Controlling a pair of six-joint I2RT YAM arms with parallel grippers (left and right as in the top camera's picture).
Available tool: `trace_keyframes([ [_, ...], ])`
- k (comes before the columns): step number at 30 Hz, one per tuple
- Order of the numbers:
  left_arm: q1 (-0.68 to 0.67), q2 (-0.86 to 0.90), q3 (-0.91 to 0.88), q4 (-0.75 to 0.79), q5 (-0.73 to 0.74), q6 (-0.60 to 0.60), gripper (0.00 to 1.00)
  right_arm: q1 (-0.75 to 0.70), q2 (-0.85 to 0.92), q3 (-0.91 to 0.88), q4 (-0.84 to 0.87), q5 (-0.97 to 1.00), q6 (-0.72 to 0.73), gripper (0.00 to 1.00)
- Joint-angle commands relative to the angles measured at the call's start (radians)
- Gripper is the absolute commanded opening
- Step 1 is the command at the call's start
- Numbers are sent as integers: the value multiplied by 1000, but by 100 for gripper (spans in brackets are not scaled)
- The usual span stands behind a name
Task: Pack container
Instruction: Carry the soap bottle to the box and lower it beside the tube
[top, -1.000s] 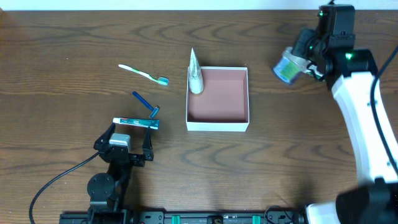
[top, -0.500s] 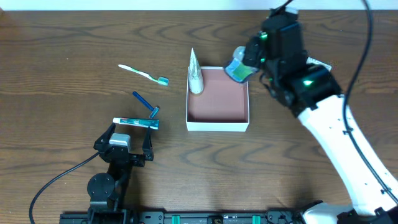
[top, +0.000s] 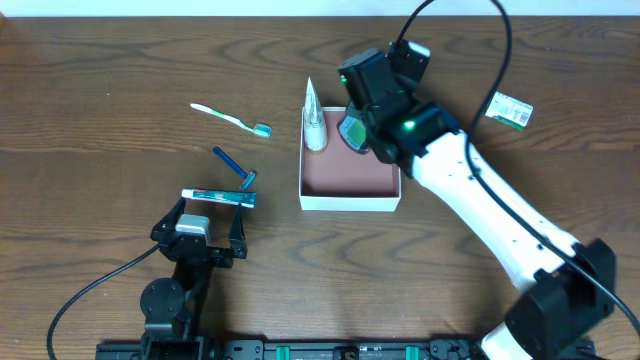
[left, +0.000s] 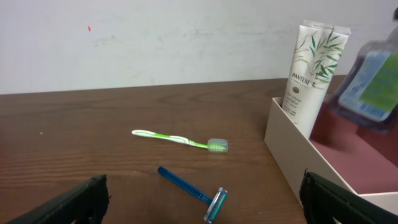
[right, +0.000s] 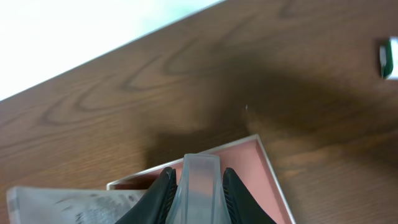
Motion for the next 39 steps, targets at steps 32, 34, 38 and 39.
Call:
trace_keyframes([
  [32,-1,-5,-18,-34,7,14,98,51,199,13,187,130,214,3],
  [34,-1,-5,-18,-34,7,14,98,51,199,13,209,117,193,4],
  [38,-1,-5,-18,-34,7,14,98,51,199,13,230,76,184,21],
  [39,-1,-5,-18,-34,7,14,98,51,199,13,235,66,184,26],
])
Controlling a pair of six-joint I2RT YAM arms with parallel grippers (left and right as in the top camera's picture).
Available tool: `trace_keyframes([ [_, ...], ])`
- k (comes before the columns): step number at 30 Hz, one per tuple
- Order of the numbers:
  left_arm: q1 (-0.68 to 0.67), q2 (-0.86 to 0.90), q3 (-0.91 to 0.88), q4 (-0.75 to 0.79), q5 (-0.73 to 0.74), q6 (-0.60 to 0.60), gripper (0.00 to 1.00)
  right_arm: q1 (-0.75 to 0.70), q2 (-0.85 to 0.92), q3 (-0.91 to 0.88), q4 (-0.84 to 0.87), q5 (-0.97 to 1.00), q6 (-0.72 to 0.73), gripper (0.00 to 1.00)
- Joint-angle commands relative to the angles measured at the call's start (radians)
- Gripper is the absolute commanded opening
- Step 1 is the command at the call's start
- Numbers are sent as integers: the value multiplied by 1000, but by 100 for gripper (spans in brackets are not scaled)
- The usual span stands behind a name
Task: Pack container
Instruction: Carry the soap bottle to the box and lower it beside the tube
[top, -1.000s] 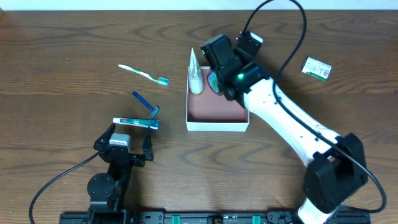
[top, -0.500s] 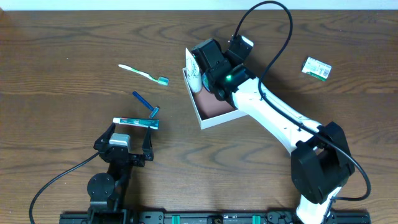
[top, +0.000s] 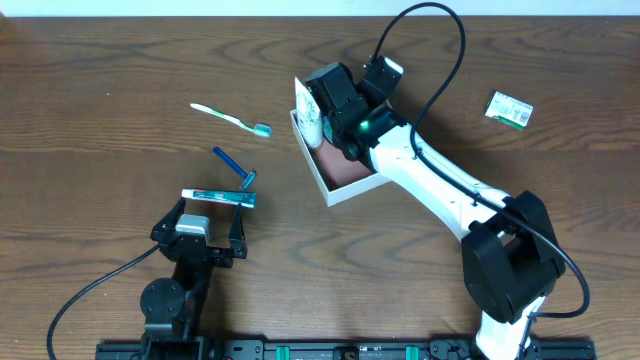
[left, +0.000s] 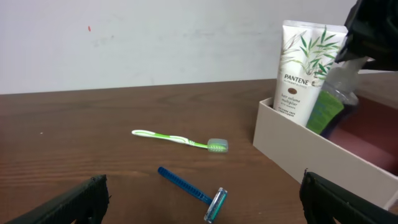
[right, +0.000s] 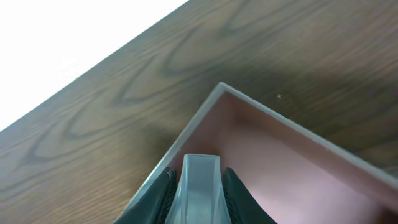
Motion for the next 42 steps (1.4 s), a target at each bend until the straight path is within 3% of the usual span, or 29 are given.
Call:
trace_keyframes([
  [1,-1,-5,-18,-34,6,14,98,11,-8,13,25,-26,3,30],
  [6,-1,-5,-18,-34,6,14,98,15,-8,13,48,-60,-31,39],
  [11,-1,-5,-18,-34,6,14,98,25,-8,13,100,-73,-116,63],
  [13,-1,-5,-18,-34,6,14,98,29,-8,13,139,-102,-173,67],
  [24,-1,-5,-18,-34,6,14,98,35,-47,13,185,-134,-309,70],
  [36,-1,-5,-18,-34,6,14,98,6,-138,13,147,-153,-352,72],
  [42,-1,-5,-18,-34,6,14,98,-33,-177,13,37,-161,-387,74],
])
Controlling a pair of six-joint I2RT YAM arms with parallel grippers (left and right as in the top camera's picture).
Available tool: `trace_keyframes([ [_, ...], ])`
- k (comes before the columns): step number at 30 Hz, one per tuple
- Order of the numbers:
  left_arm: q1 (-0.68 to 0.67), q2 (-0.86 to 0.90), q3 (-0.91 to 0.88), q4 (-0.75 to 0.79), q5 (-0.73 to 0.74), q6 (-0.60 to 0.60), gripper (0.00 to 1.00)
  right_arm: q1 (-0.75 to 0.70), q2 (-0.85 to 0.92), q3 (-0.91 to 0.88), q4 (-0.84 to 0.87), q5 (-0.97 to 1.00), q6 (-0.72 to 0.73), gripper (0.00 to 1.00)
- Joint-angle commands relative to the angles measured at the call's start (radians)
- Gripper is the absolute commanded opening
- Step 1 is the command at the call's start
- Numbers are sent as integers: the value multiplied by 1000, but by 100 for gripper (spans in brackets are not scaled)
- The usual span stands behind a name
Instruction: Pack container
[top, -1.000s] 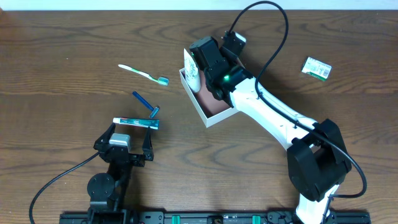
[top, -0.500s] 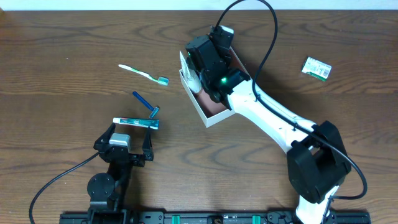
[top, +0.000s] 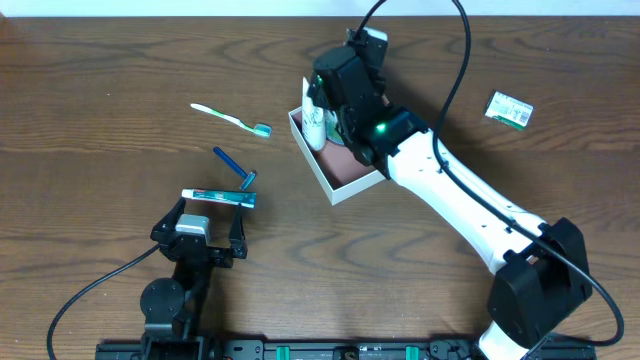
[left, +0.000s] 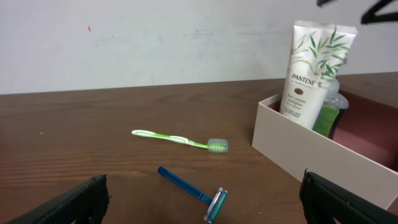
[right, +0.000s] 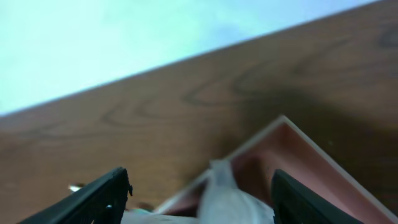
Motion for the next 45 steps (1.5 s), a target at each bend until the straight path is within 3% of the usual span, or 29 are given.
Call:
trace_keyframes([
  [1,-1,-5,-18,-34,7,14,98,-48,-59,13,-83,-3,-52,74],
  [5,-1,-5,-18,-34,7,14,98,-112,-116,13,-249,-23,-94,71],
  [7,-1,-5,-18,-34,7,14,98,-143,-139,13,-312,-62,-127,60],
  [8,-1,-5,-18,-34,7,14,98,-156,-148,13,-338,-85,-139,53],
  [12,-1,-5,-18,-34,7,14,98,-203,-160,13,-441,-171,-206,1],
  [21,-1,-5,-18,-34,7,14,98,-212,-111,-24,-535,-186,-235,1],
  [35,-1,-5,-18,-34,7,14,98,-212,-107,-280,-352,-277,-232,1],
  [45,-1,-5,-18,-34,7,14,98,-212,-107,-315,-349,-271,-232,1],
])
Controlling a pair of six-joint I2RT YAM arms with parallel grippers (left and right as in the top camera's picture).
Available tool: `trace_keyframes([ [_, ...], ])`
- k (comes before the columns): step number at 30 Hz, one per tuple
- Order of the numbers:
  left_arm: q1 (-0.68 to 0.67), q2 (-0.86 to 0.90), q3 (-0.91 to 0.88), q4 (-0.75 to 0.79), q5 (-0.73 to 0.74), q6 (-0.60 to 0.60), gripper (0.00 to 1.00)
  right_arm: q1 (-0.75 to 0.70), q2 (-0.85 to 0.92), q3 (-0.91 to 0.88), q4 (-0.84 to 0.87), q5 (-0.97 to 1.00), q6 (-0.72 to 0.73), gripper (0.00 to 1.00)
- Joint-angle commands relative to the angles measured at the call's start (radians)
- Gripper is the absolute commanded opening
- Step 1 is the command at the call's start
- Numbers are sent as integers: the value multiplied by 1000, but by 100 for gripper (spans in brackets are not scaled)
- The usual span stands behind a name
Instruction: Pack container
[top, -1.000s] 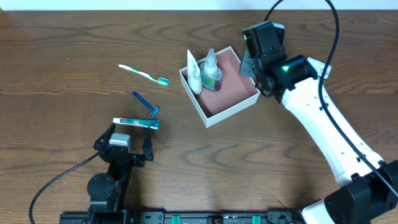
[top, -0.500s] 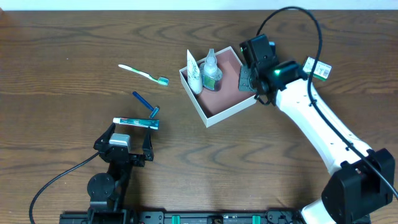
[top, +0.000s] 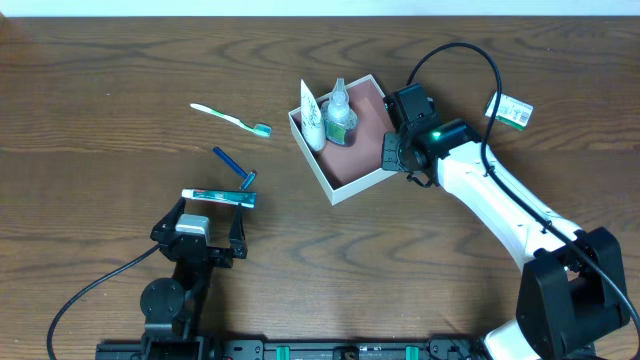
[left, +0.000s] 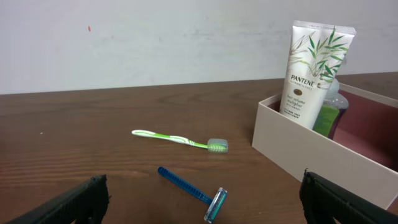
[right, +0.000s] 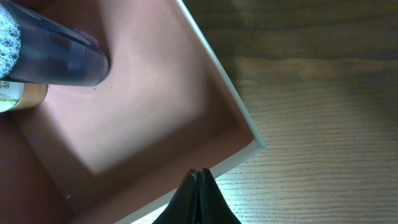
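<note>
The white container with a pink floor sits turned at an angle mid-table. In its far-left corner stand a white Pantene tube and a clear mouthwash bottle, both also in the left wrist view as tube and bottle. My right gripper is shut at the container's right wall, tips over its rim, nothing seen between them. My left gripper rests open at the near left, empty.
A green toothbrush, a blue razor and a toothpaste box lie left of the container, the last right in front of the left gripper. A green packet lies at the far right.
My right gripper was open over the bottle in the container's far-left corner. Now it is shut and at the container's right wall. The bottle stands free beside the tube.
My right gripper held the mouthwash bottle above the squarely placed container. Then the bottle was down beside the tube and the container stood turned. Then the gripper was open over the bottle. Now it is shut at the right wall. The left arm stayed still.
</note>
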Motion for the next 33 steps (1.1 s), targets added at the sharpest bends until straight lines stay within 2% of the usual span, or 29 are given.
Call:
trace_keyframes([
  [1,-1,-5,-18,-34,7,14,98,-2,9,-13,6,-3,-10,1],
  [13,-1,-5,-18,-34,7,14,98,-2,9,-13,97,-4,-25,1],
  [33,-1,-5,-18,-34,7,14,98,10,11,-59,-6,13,19,1],
])
